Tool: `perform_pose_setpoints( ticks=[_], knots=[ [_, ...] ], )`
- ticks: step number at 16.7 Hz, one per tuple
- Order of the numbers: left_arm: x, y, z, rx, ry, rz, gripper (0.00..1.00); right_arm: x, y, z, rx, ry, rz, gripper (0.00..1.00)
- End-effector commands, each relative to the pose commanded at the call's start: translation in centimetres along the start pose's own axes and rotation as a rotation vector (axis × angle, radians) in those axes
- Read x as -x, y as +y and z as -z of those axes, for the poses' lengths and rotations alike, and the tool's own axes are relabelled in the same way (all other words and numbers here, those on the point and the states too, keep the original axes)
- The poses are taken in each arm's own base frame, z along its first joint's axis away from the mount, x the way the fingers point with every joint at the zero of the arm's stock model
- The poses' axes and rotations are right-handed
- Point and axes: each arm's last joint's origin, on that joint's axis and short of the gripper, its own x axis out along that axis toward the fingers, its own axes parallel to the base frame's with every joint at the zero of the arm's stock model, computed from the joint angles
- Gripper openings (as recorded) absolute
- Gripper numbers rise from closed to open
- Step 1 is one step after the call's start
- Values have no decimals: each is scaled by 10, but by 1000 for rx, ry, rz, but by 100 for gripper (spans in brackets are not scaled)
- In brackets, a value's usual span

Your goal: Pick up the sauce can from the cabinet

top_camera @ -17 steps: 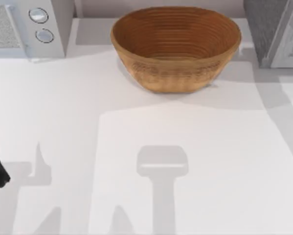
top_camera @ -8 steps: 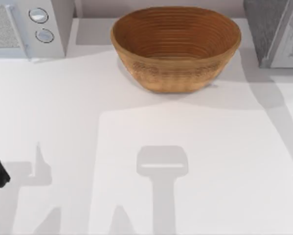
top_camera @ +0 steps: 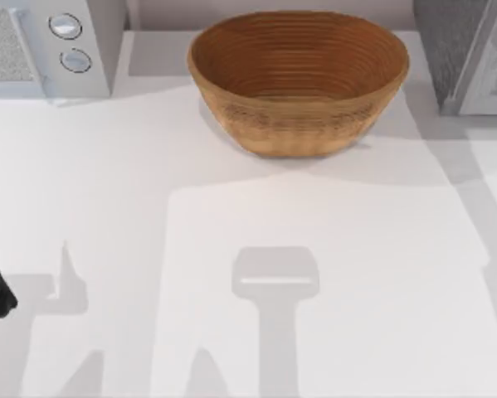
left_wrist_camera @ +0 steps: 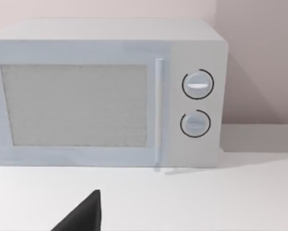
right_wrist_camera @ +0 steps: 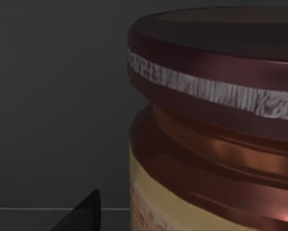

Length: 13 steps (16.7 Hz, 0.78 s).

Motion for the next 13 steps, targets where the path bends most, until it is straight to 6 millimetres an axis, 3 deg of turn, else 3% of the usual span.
perform_pose_setpoints(
  ticks=[3, 7, 13],
  knots=[
    [0, 0, 0, 0, 0, 0, 100, -15, 0, 1, 0, 0, 0, 100],
    [0, 0, 0, 0, 0, 0, 100, -17, -1, 2, 0, 0, 0, 100],
    [0, 0, 0, 0, 0, 0, 100, -17, -1, 2, 0, 0, 0, 55]
  ],
)
